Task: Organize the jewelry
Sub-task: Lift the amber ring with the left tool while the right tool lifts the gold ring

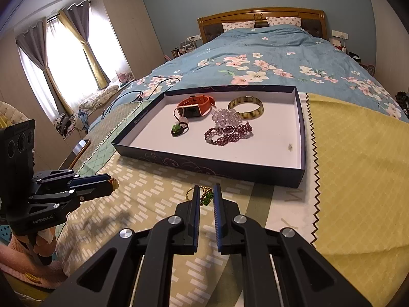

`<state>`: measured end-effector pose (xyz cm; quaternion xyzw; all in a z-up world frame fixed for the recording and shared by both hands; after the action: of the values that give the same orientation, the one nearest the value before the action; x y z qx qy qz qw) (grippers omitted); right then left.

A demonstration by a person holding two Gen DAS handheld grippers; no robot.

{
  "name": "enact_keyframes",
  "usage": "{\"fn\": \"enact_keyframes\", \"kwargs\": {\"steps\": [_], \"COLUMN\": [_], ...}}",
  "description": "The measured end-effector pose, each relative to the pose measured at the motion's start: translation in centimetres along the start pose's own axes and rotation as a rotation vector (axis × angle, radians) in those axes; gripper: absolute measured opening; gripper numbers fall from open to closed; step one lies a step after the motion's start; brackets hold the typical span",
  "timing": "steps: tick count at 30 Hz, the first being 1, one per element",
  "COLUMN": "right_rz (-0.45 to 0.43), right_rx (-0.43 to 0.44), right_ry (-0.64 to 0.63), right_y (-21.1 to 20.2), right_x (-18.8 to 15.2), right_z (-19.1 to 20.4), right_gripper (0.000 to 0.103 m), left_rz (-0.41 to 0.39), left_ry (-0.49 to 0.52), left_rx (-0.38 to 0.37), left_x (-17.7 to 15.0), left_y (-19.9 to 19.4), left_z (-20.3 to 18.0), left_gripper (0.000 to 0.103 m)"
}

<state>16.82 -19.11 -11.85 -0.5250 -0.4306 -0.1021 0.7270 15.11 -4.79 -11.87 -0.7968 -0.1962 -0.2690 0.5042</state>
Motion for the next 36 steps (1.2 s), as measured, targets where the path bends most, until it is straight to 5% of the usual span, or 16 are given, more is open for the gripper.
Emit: {"fn": "enact_keyframes", "kwargs": {"steps": [36], "right_rz": [-0.061], "right_rx": [-0.012], "right_ry": [-0.013], "right_y": [-0.9], "right_x": [2.3], "right_z": [0.0], "right_gripper": [0.009], "left_rz": [-0.076], "left_ry": [0.023], "left_rx": [-0.019], "left_x": [2.9], "left_y": [-1.0], "left_z": [-1.4], "left_gripper": [0.015]}}
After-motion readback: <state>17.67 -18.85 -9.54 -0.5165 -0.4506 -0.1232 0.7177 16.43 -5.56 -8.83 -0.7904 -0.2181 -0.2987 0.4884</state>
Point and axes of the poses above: each gripper's, at about its wrist camera, not at the fingertips, and y roughly the way its jaws point, z to its left, x to its top, the point moved 6 cm from there along y, roughly the way its jaws point, and after that the axes turned 14 degrees about -y, right-handed, at the moved point
